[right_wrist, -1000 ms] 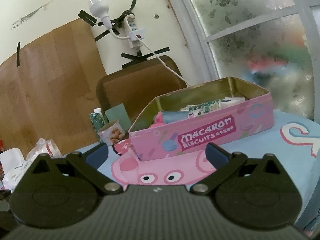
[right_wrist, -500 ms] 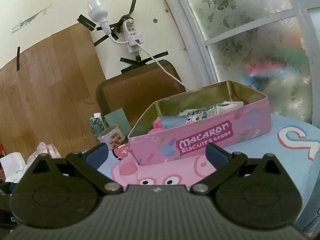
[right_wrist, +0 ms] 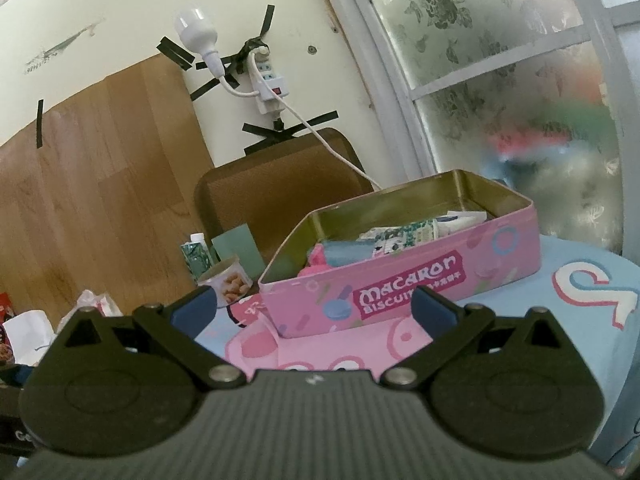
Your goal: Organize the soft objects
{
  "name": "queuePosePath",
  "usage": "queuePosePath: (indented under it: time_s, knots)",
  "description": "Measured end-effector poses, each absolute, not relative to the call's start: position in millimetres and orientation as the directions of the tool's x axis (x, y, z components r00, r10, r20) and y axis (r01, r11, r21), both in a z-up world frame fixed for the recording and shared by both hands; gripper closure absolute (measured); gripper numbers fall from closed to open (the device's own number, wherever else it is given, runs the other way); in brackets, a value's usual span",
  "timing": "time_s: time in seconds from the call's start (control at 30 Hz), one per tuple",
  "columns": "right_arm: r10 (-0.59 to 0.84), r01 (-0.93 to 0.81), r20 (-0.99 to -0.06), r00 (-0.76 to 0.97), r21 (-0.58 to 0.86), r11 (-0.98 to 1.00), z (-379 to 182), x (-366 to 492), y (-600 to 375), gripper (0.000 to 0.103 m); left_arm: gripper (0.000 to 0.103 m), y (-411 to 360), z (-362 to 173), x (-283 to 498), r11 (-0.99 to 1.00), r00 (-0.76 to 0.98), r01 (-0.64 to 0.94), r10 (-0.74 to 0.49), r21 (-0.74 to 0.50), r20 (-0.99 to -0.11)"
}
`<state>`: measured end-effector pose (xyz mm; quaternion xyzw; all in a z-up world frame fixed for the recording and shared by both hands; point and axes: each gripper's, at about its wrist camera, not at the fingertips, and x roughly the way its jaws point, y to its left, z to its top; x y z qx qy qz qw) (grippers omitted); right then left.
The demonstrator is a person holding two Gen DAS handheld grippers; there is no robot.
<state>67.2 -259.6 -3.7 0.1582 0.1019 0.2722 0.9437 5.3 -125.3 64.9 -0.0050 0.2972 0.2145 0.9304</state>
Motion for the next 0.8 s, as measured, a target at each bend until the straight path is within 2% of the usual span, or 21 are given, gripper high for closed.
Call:
queuePosePath:
  time_s: [0.8]
  knots:
    - [0.545,-0.477,-0.115,0.831,0.359,0.802,-5.9,67.7,-258.8,0.000,0.000,-128.4,62.9,1.9,0.922,0.742,-0.377,0.359,0.089,-0.567]
